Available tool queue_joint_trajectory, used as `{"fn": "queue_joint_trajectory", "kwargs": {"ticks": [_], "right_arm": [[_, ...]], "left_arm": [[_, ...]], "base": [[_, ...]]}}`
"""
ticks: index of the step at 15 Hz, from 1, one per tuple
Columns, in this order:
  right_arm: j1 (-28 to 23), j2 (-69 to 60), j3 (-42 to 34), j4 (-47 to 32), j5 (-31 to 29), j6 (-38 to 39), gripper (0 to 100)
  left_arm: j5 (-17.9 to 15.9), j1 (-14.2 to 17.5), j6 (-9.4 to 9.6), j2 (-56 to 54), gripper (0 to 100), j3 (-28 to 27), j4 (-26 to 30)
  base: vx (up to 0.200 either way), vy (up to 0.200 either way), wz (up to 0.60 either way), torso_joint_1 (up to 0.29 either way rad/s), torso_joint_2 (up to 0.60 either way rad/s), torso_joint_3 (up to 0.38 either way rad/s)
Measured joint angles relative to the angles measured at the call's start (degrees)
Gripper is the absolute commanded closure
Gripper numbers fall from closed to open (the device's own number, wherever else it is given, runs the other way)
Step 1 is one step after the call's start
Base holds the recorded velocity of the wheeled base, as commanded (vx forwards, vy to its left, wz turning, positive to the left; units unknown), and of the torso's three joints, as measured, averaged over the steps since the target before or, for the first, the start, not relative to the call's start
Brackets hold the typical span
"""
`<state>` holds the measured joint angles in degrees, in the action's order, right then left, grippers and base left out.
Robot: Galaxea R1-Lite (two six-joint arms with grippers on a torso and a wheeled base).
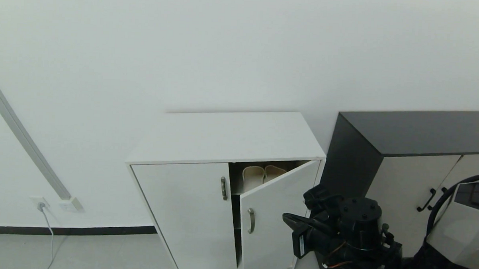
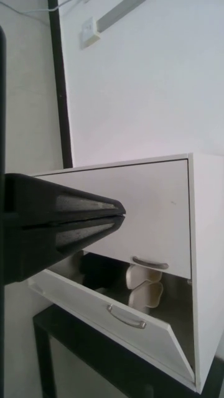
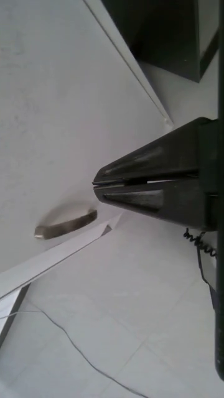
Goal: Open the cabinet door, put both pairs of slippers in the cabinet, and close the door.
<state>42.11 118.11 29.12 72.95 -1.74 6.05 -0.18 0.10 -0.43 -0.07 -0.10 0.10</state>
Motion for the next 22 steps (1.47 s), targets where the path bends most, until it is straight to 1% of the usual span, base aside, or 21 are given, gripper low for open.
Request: {"fn": "queue_joint_trajectory", "kwargs": {"ticks": [2, 6, 10, 17, 22], "right_arm": [[-0.5, 1.5, 2.4, -0.2, 0.2, 0.0, 100], [-3.3, 6.1, 10.2, -2.2, 0.7, 0.0, 100], [-5.3, 8.8, 16.8, -7.3, 0.8, 0.0, 100], [-6.1, 11.7, 25.9, -13.9, 0.9, -0.1, 100], [-7.8, 13.8, 32.9, -18.3, 0.9, -0.1, 100]], "left_arm": [[0.0, -0.1, 0.0, 0.0, 100, 0.0, 0.0], [0.0, 0.0, 0.0, 0.0, 100, 0.0, 0.0], [0.0, 0.0, 0.0, 0.0, 100, 0.0, 0.0], [0.0, 0.0, 0.0, 0.0, 100, 0.0, 0.0], [0.0, 0.0, -0.06, 0.0, 100, 0.0, 0.0]], "base": [[0.0, 0.0, 0.0, 0.0, 0.0, 0.0], [0.0, 0.0, 0.0, 0.0, 0.0, 0.0], [0.0, 0.0, 0.0, 0.0, 0.0, 0.0], [0.0, 0.0, 0.0, 0.0, 0.0, 0.0], [0.0, 0.0, 0.0, 0.0, 0.0, 0.0]]}}
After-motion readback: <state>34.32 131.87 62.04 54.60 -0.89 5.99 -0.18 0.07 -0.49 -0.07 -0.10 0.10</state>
